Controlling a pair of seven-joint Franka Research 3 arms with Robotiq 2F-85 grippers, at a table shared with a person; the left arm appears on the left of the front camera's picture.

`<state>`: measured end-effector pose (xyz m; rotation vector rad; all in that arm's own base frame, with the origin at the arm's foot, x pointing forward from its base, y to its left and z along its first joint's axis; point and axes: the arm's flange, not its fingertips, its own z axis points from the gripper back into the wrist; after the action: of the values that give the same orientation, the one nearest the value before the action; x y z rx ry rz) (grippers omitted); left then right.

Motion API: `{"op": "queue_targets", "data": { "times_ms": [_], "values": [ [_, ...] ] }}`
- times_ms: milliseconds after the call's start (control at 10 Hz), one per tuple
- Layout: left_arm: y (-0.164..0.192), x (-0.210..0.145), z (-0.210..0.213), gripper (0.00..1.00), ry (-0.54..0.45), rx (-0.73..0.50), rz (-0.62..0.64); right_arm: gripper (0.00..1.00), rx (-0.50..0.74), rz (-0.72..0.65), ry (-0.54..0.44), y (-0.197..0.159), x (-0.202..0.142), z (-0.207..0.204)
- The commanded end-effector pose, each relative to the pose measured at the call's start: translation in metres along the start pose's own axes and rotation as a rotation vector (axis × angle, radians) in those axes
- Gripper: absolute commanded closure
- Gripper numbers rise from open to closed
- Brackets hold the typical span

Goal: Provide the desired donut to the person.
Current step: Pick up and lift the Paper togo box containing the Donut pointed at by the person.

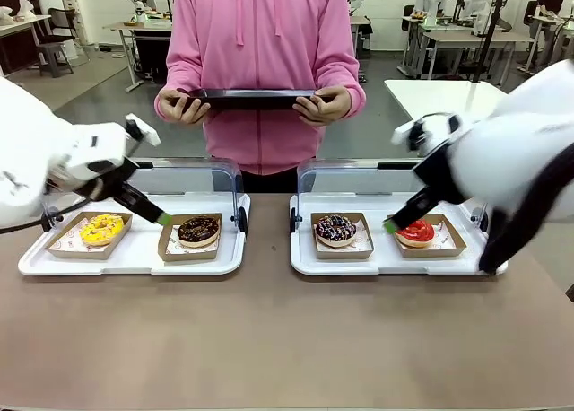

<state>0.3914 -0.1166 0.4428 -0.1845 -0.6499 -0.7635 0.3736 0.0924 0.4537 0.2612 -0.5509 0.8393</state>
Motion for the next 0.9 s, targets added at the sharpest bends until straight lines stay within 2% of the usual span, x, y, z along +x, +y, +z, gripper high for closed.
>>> {"op": "queue_targets", "data": {
  "times_ms": [0,200,400,800],
  "values": [
    [-0.022,-0.096,0.048,0.00,-0.053,-0.065,-0.061,0.00,0.071,0.063,0.016,-0.022,-0.030,0.044],
    [-0.019,-0.122,0.074,0.00,-0.131,-0.027,-0.091,0.00,0.102,0.085,-0.039,-0.035,-0.045,0.071],
    [-0.017,-0.137,0.083,0.00,-0.131,-0.020,-0.084,0.00,0.145,0.080,-0.124,-0.047,-0.058,0.088],
    [-0.015,-0.156,0.101,0.00,-0.187,0.039,-0.052,0.00,0.131,0.071,-0.214,-0.055,-0.073,0.106]
  ]
}}
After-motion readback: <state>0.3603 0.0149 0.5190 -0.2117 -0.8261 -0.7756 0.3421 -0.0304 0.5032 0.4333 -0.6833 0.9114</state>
